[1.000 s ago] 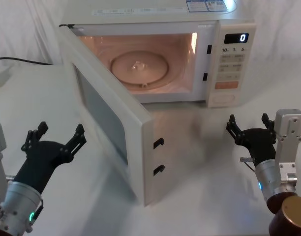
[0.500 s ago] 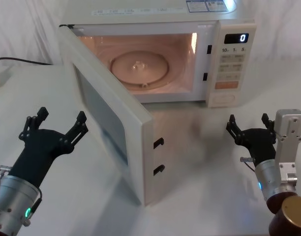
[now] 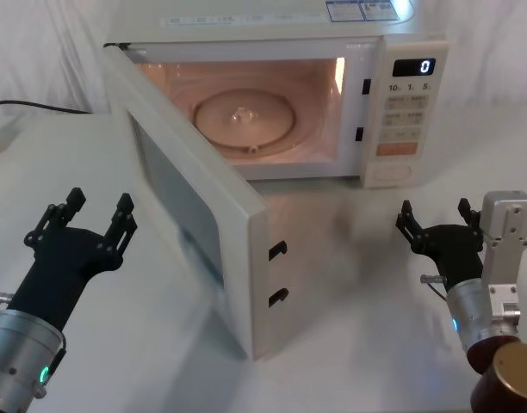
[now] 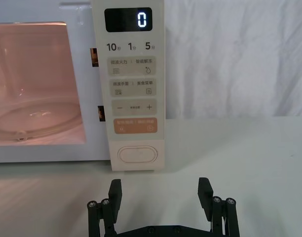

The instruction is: Press the button to open the microwave door with one hand; close the microwave door with the other hand.

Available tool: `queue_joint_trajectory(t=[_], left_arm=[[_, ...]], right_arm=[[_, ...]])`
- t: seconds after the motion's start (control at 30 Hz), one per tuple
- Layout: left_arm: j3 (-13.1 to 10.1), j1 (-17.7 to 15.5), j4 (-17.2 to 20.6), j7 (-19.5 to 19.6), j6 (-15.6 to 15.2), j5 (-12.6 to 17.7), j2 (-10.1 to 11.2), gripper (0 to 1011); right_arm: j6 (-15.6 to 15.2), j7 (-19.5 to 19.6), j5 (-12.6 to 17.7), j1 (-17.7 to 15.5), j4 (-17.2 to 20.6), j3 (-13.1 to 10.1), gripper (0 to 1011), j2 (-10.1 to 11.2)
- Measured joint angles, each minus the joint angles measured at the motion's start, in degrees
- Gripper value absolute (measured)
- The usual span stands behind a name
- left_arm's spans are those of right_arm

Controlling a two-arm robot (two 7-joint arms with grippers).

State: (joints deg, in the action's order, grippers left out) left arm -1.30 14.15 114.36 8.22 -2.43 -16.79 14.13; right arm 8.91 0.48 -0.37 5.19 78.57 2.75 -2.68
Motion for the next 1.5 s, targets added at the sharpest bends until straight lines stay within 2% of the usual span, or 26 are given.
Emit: queue_joint_trajectory(t=[0.2, 0.23, 0.3, 0.33, 0.43, 0.5, 0.53, 0.7, 1.17, 1.5], left_arm=[[0.01, -0.3, 0.13, 0.56, -0.64, -0.39, -0.03, 503], [-0.02, -0.43, 0.14, 0.75, -0.91, -0.59, 0.03, 441], [-0.16, -0.64, 0.14, 0.99, -1.29, -0.85, 0.11, 401], [-0.2, -0.72, 0.14, 1.06, -1.39, -0.93, 0.15, 337], [-0.48, -1.14, 0.12, 1.23, -1.62, -1.04, 0.28, 275], [-0.67, -1.46, 0.07, 1.3, -1.67, -1.05, 0.36, 179], [-0.82, -1.76, 0.0, 1.35, -1.68, -1.05, 0.43, 179], [-1.31, -2.69, -0.15, 1.42, -1.81, -0.96, 0.55, 7], [-3.65, -7.47, -1.61, 2.31, -4.09, -1.72, 1.04, 0], [-6.0, -11.87, -4.53, 2.6, -5.57, -1.86, 1.34, 0]], right_arm=[[0.0, 0.0, 0.0, 0.0, 0.0, 0.0, 1000, 0.0], [0.0, 0.0, 0.0, 0.0, 0.0, 0.0, 1000, 0.0], [0.0, 0.0, 0.0, 0.0, 0.0, 0.0, 1000, 0.0], [0.0, 0.0, 0.0, 0.0, 0.0, 0.0, 1000, 0.0], [0.0, 0.01, 0.0, 0.0, 0.0, 0.0, 1000, 0.0], [0.0, 0.0, 0.0, 0.0, 0.0, 0.0, 1000, 0.0], [0.0, 0.0, 0.0, 0.0, 0.0, 0.0, 1000, 0.0], [0.0, 0.0, 0.0, -0.01, 0.0, 0.0, 1000, 0.0], [0.0, 0.0, 0.0, -0.01, 0.0, 0.0, 1000, 0.0], [0.0, 0.01, 0.0, -0.01, 0.0, 0.0, 1000, 0.0]])
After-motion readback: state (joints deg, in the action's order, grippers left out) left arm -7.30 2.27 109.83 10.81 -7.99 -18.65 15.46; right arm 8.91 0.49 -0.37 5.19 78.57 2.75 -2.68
